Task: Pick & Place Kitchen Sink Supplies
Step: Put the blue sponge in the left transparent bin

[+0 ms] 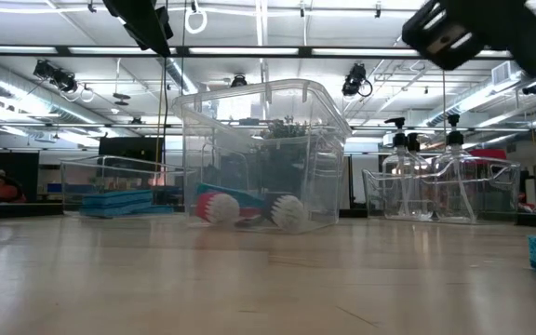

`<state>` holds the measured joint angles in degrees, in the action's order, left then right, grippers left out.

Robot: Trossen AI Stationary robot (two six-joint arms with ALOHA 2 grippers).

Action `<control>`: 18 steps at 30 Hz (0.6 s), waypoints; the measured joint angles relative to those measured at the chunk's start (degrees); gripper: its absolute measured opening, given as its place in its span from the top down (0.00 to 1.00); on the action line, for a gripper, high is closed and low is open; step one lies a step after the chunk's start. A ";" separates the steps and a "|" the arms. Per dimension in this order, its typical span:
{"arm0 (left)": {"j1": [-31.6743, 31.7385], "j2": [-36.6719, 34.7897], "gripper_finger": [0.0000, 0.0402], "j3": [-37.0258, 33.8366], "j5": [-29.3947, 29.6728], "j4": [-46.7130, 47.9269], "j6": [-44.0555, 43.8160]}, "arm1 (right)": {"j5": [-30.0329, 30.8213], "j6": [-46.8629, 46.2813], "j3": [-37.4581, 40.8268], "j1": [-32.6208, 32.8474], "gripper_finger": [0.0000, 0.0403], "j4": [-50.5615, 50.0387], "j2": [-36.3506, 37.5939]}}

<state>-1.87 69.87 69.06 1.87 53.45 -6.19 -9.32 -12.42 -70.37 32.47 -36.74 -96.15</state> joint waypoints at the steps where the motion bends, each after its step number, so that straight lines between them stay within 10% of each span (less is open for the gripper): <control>1: 0.00 0.00 0.85 0.00 0.00 0.04 -0.01 | 0.51 0.02 0.00 0.00 0.56 0.49 -0.90; 18: 0.01 -0.13 0.85 0.00 0.00 0.63 0.13 | 2.61 13.86 0.39 0.00 0.41 9.94 -6.91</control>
<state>-1.86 69.73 69.06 1.87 54.08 -6.05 -6.70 1.44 -69.97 32.47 -26.81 -103.07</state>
